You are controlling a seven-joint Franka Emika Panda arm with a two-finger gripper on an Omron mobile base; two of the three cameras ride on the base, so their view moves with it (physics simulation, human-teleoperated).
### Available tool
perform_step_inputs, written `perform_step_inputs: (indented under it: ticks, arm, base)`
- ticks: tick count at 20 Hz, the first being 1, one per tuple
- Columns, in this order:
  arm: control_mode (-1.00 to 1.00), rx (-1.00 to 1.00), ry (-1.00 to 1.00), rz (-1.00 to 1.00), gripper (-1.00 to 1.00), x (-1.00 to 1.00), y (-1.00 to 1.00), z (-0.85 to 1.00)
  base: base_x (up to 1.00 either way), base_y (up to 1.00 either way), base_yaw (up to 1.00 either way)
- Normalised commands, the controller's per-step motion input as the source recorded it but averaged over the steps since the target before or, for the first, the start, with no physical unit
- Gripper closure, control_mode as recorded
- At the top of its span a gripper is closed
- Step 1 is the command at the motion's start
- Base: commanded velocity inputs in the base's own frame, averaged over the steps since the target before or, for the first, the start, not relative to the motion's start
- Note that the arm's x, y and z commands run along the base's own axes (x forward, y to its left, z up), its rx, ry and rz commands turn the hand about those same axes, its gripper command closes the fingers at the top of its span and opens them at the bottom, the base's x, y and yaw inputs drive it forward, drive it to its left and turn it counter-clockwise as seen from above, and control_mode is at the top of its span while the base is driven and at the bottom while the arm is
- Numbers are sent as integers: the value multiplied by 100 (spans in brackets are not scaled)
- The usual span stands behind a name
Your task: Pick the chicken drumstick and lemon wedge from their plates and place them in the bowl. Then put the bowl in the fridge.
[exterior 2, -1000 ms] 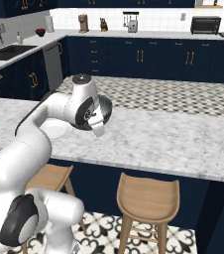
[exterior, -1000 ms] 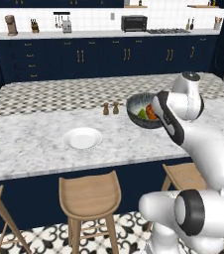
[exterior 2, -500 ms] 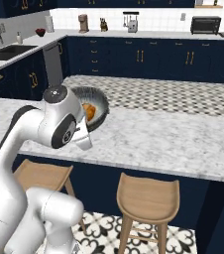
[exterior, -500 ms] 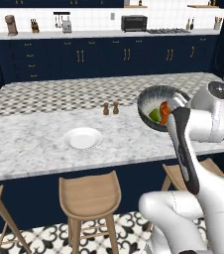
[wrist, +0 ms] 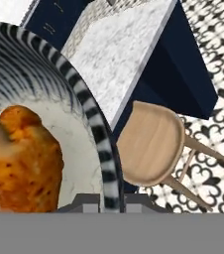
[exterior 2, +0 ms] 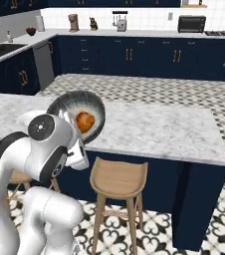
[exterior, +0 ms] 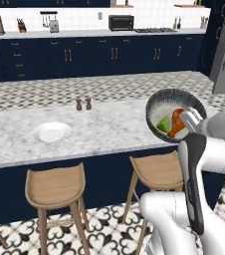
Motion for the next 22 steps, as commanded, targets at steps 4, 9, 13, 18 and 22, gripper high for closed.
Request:
perform_step_inputs:
  ticks: [4,9,13,18,22]
  arm:
    - [100,0,0,0,100,0,0,0]
    - [100,0,0,0,100,0,0,0]
    - [100,0,0,0,100,0,0,0]
    - [100,0,0,0,100,0,0,0]
    - [100,0,0,0,100,0,0,0]
  base:
    - [0,-100,-17]
    - [1,-100,-25]
    - [6,-100,-22]
    - [40,-100,-4]
    - [55,-100,0]
